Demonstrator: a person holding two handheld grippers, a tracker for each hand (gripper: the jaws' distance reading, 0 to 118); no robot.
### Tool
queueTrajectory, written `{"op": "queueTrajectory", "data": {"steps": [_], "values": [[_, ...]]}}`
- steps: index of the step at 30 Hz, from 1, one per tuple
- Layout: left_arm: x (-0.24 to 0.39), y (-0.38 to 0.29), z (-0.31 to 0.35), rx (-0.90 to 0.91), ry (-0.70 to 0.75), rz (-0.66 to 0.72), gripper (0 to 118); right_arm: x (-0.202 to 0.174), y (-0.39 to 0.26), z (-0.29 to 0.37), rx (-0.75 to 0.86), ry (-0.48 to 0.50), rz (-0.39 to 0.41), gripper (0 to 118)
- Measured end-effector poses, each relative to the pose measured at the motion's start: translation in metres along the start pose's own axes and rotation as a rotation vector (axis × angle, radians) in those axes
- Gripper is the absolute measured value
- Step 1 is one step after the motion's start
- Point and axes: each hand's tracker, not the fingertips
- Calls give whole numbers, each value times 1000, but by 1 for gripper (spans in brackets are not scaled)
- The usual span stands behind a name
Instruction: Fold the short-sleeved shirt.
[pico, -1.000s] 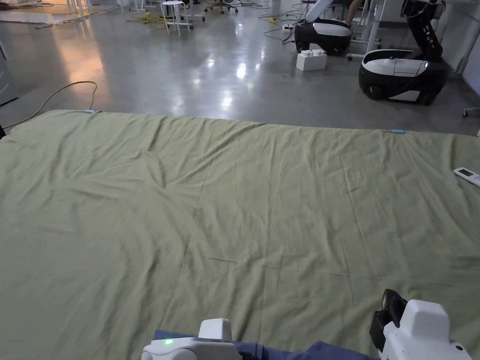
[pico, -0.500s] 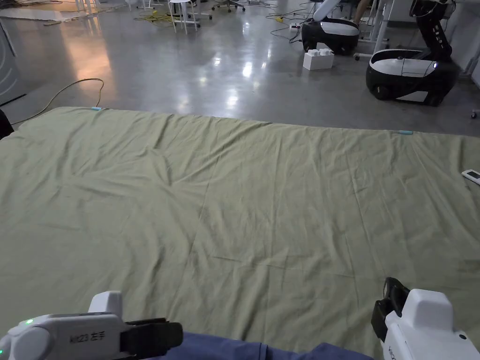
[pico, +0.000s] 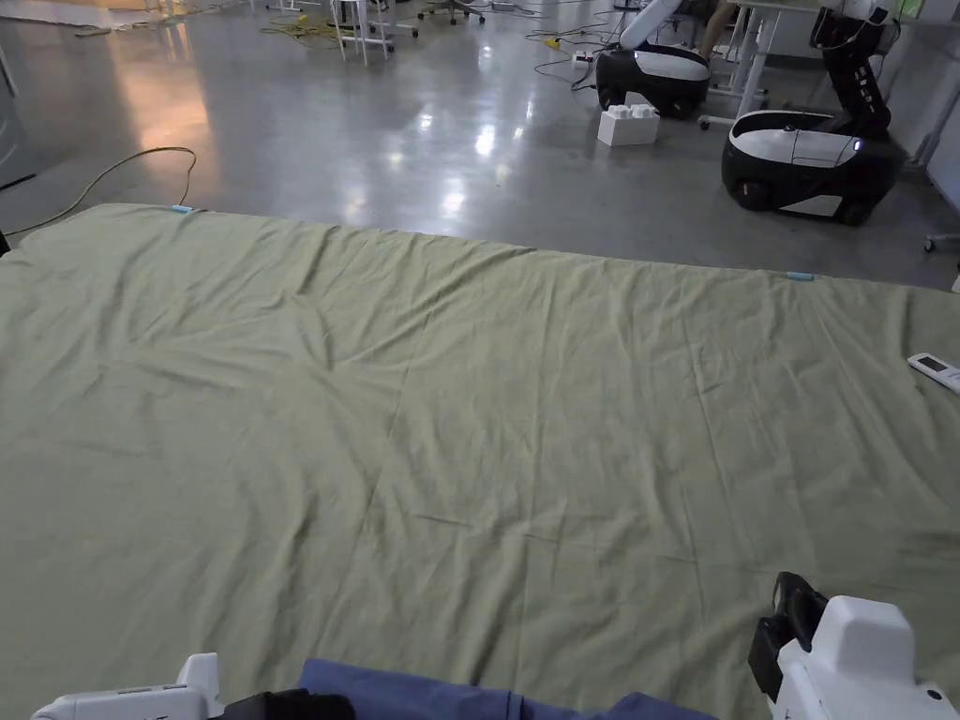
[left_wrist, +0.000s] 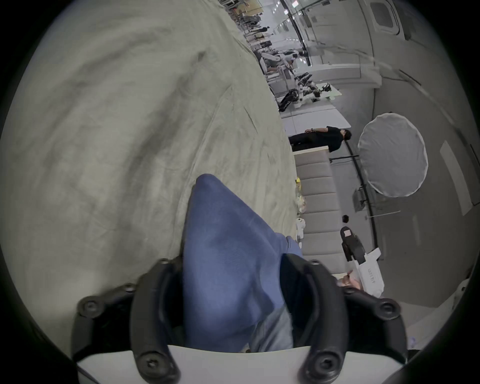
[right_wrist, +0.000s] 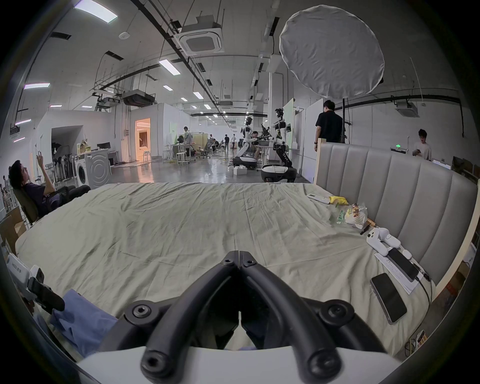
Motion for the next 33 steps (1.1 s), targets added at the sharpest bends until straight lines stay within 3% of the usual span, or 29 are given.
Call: {"op": "queueTrajectory", "data": {"steps": [1,2,6,18,22,27,33], "values": [[1,-1,-4,-4,12,-9,25,0,0,0,-2,-2,-1,1],[2,-4,-10,-12,88,-37,19,0,-1,0,-3,-4,-1,1],[11,-11,-8,15,83,-45,14,0,-4,1,-12,-7,0,1],[79,0,40,99,216,-229,11,0,-8,0,-23,-1,-3,1],[112,8,77,150,353,-292,11,1,-8,-3,-21,5,1,1],[148,9,97,202,645,-399,11,-1,-7,-5,-19,16,-7,1],[175,-4,80,182,724,-482,12,-8,-5,-6,-15,39,-28,1]]}}
